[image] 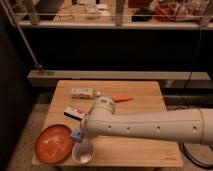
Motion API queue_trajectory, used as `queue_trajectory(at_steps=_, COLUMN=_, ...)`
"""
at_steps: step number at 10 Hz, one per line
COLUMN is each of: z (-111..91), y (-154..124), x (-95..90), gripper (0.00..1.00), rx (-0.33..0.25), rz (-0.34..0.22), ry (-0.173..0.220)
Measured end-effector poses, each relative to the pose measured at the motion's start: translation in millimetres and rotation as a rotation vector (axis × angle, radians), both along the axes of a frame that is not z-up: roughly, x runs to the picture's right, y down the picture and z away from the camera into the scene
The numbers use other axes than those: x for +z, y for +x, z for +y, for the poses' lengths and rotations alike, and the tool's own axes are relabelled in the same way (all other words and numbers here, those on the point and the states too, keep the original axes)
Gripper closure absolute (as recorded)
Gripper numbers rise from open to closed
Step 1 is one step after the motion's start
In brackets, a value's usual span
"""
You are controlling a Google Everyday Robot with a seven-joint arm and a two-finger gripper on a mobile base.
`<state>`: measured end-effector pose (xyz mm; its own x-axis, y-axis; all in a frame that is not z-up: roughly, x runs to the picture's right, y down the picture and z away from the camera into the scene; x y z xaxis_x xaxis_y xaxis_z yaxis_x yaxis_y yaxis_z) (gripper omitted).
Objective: Place the white sponge in the ceramic bowl
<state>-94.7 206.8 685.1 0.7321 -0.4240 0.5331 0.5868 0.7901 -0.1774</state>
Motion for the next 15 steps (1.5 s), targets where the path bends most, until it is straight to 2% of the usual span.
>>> queue_trajectory(at_steps=8, z=-4.2, y=-30.3, x=-10.9, gripper=1.0, rx=-0.031, rz=-0.083, ry=0.032)
queue_trajectory(at_steps=15, z=-1.0, y=-60.6, x=-15.6, gripper=1.0, rx=-0.065, rz=-0.184, ry=0.036)
